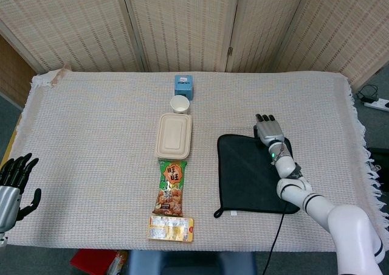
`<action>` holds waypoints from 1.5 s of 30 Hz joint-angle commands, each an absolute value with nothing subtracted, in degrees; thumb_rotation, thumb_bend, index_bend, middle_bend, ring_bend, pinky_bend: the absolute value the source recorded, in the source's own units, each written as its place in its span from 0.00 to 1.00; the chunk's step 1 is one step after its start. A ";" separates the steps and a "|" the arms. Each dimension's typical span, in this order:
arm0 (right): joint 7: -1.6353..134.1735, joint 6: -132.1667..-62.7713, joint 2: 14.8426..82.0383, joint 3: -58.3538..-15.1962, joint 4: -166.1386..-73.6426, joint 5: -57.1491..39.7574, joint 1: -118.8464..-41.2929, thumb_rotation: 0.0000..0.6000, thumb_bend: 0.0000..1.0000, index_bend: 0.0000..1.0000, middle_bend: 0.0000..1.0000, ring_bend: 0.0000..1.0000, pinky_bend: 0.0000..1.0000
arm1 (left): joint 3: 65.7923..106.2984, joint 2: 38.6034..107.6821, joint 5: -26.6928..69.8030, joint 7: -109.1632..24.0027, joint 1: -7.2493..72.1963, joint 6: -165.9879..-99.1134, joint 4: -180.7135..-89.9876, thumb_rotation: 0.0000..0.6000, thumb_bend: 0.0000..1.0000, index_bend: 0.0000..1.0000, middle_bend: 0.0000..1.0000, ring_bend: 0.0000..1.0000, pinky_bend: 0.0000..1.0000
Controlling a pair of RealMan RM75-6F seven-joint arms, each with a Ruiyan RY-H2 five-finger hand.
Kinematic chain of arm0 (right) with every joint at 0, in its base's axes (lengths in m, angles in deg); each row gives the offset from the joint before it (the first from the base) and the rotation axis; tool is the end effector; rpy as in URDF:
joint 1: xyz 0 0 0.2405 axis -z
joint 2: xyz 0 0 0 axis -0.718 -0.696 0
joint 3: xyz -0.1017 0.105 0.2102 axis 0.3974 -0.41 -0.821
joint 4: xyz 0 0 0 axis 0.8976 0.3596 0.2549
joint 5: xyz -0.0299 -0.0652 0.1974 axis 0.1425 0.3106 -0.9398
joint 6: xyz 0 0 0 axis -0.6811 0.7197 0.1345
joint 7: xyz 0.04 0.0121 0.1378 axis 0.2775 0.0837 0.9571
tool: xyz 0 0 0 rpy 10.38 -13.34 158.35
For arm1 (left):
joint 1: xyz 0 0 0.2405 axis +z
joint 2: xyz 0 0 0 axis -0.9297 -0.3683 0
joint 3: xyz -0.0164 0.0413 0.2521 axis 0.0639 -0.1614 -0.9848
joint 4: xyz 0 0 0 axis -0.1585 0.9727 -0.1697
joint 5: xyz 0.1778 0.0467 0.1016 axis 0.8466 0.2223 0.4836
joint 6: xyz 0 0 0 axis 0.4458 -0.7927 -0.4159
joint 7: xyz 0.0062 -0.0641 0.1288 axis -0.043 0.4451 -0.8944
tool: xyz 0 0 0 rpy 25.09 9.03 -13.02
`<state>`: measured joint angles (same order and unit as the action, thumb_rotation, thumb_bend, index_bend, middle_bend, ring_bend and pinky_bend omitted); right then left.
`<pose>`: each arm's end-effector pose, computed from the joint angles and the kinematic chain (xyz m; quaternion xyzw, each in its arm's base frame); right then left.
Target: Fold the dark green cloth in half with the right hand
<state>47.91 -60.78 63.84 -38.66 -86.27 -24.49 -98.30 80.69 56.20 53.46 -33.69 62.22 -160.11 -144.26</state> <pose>-0.2423 -0.4562 -0.0114 0.7065 -0.4448 0.1918 0.5159 -0.3161 0.1888 0.1729 -0.6126 -0.3200 -0.4491 0.5662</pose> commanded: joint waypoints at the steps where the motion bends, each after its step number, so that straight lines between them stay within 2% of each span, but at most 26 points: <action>1: 48.20 -60.98 63.87 -38.68 -86.21 -24.26 -98.21 1.00 0.47 0.59 0.09 0.01 0.02 | 80.68 56.30 53.50 -33.56 62.12 -160.11 -144.07 1.00 0.59 0.02 0.05 0.00 0.00; 10: 49.51 -61.17 64.30 -38.80 -85.74 -23.09 -98.00 1.00 0.48 0.62 0.11 0.03 0.03 | 80.62 56.77 53.78 -33.18 61.78 -160.26 -143.23 1.00 0.59 0.01 0.05 0.00 0.00; 15: 51.97 -62.87 62.11 -39.49 -89.12 -21.24 -96.95 1.00 0.49 0.63 0.11 0.03 0.03 | 80.61 56.78 53.87 -32.93 61.86 -160.74 -143.02 1.00 0.59 0.00 0.05 0.00 0.00; 22: 55.45 -68.68 53.41 -38.96 -103.04 -16.65 -92.30 1.00 0.49 0.64 0.12 0.03 0.03 | 80.50 56.78 54.23 -33.48 62.16 -161.71 -143.31 1.00 0.59 0.00 0.05 0.00 0.00; 29: 55.03 -74.10 45.05 -34.73 -117.98 -10.87 -87.16 1.00 0.49 0.64 0.12 0.03 0.03 | 80.32 56.84 54.75 -34.33 62.21 -162.17 -143.95 1.00 0.59 0.00 0.05 0.00 0.00; 38: 50.80 -80.73 38.78 -30.17 -131.13 -5.38 -83.11 1.00 0.49 0.64 0.12 0.04 0.03 | 79.65 57.01 56.14 -35.29 62.17 -162.59 -144.60 1.00 0.59 0.00 0.05 0.00 0.00; 45: 46.13 -83.50 36.85 -27.27 -137.94 -3.29 -81.37 1.00 0.49 0.64 0.12 0.04 0.03 | 79.33 56.69 56.76 -35.21 62.53 -163.48 -145.06 1.00 0.59 0.00 0.05 0.00 0.00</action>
<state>47.40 -82.59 37.39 -28.20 -136.55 -3.95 -82.05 79.37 56.75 56.69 -35.24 62.48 -163.39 -145.00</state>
